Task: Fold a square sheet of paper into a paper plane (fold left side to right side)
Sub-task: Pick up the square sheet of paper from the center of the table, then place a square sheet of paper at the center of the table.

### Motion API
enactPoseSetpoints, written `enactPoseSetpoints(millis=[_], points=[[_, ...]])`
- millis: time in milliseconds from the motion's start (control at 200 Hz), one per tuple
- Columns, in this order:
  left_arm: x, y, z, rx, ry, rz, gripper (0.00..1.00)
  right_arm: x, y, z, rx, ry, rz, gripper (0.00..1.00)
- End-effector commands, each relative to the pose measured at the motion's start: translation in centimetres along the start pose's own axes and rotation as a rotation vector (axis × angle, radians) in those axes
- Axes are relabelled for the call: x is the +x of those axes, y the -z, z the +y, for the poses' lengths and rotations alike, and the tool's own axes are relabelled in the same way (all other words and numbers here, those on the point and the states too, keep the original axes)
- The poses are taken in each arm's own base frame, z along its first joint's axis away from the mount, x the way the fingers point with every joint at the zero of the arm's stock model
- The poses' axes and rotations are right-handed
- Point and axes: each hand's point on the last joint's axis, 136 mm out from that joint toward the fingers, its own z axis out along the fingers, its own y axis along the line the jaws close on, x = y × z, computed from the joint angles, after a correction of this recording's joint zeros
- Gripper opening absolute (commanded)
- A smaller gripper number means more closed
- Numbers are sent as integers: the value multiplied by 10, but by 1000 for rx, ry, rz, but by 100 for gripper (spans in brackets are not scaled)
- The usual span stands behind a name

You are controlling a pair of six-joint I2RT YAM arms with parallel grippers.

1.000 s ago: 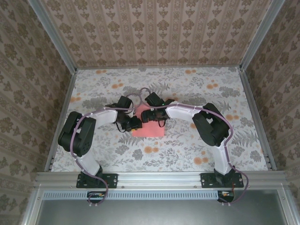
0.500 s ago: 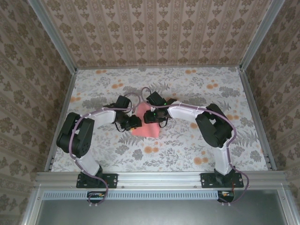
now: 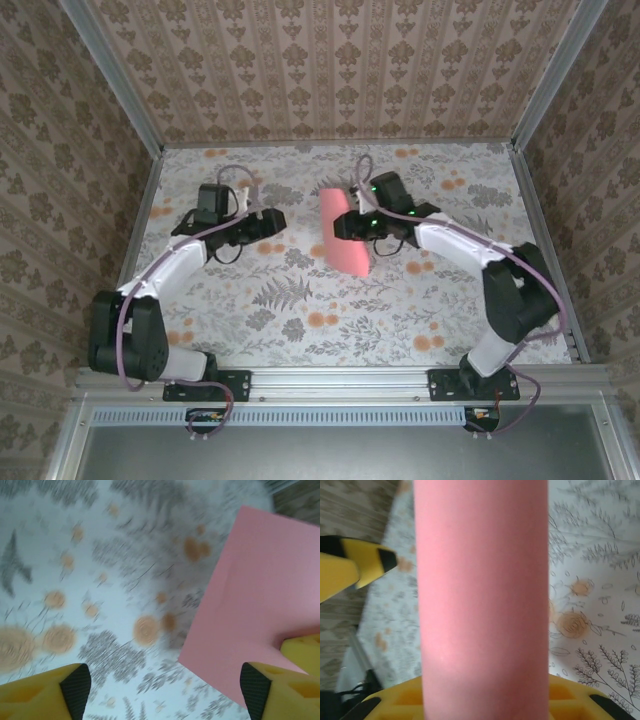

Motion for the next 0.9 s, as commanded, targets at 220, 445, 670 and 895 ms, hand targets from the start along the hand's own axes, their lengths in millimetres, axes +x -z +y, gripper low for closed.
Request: enactPoseSetpoints(millis=[220,445,670,895], points=[[-44,49,-124,512,-244,-115,90,-34,98,94,-395,178,-130,33],[-43,58,-171,633,-358,-82,92,-44,133,149,-575,236,-160,32],[-36,52,-191,688,-389,-38,93,-39,139,171,-626,283,-142,32],[-30,53,-208,735,-421,-13,79,-38,125,155,-571,251,-134,34]])
